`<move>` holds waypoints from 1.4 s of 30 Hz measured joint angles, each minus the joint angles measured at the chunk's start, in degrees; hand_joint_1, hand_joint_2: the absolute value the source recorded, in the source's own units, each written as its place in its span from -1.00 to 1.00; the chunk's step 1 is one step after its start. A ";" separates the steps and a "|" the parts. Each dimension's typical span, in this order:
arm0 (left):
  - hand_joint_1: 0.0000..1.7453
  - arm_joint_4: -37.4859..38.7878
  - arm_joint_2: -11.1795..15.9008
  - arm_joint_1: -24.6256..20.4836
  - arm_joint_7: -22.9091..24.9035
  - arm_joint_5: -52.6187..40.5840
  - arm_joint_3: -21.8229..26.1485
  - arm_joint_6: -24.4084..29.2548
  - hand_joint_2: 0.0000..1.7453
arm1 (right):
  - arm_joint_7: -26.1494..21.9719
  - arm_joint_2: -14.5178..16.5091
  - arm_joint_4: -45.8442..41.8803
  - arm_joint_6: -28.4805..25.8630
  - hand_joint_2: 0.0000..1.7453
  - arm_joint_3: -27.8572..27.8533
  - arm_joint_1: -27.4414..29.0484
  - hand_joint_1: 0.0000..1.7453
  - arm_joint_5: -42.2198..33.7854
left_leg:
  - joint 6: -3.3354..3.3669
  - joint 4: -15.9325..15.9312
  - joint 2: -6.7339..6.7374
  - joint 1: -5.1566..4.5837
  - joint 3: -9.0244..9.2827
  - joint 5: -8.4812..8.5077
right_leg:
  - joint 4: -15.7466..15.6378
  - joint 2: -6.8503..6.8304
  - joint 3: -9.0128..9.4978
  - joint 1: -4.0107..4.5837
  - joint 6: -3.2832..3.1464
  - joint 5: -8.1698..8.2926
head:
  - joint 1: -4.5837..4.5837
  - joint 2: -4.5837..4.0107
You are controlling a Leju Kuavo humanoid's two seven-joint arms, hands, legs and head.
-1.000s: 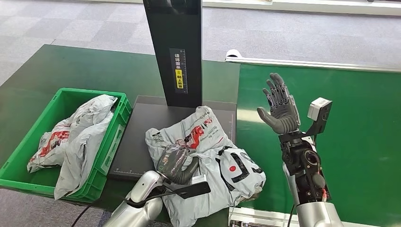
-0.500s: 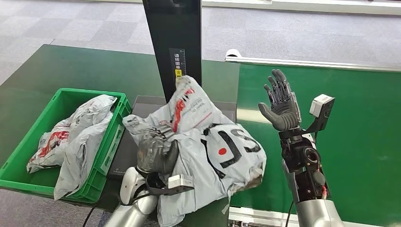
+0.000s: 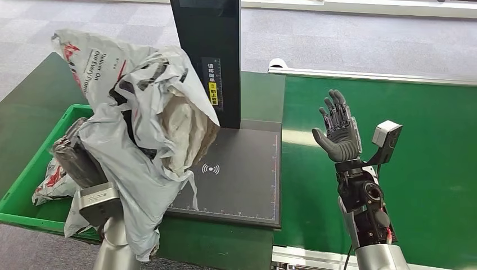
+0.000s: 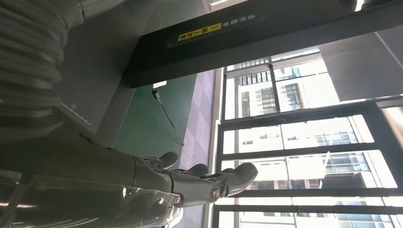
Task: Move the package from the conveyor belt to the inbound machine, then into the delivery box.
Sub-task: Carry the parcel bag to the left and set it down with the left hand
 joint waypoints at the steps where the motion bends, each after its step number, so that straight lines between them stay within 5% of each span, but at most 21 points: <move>1: 1.00 -1.06 -0.04 0.11 -0.01 0.59 0.80 0.00 -1.00 | -0.07 -0.02 -0.09 -0.14 1.00 0.11 0.16 -1.00 -0.07 | 0.00 0.00 0.01 0.00 0.00 0.00 | 0.00 0.00 0.00 0.00 0.00 0.00 | 0.00 0.00; 13: 1.00 -10.03 -0.78 -2.90 -0.02 -22.21 21.83 0.00 -1.00 | -1.33 -0.04 -0.74 -2.72 1.00 1.68 2.52 -1.00 0.85 | -0.01 -0.01 0.01 0.01 0.01 0.01 | 0.00 0.01 0.00 0.02 0.00 0.00 | 0.01 0.01; 27: 1.00 -9.59 -0.99 -3.91 -0.02 -28.02 31.88 -0.03 -1.00 | -1.66 0.00 -2.04 -3.34 1.00 2.12 4.31 -1.00 2.08 | -0.01 -0.01 0.01 0.01 0.01 0.00 | 0.00 0.02 -0.02 0.01 -0.01 0.00 | 0.00 -0.01; 42: 1.00 2.02 -1.41 -4.45 0.97 -36.86 43.44 -0.04 -1.00 | -0.60 -0.45 -5.69 -4.27 1.00 2.38 6.90 -1.00 2.31 | 0.00 -0.01 0.02 0.00 0.00 0.00 | 0.00 0.02 -0.04 0.00 -0.01 -0.01 | 0.01 -0.01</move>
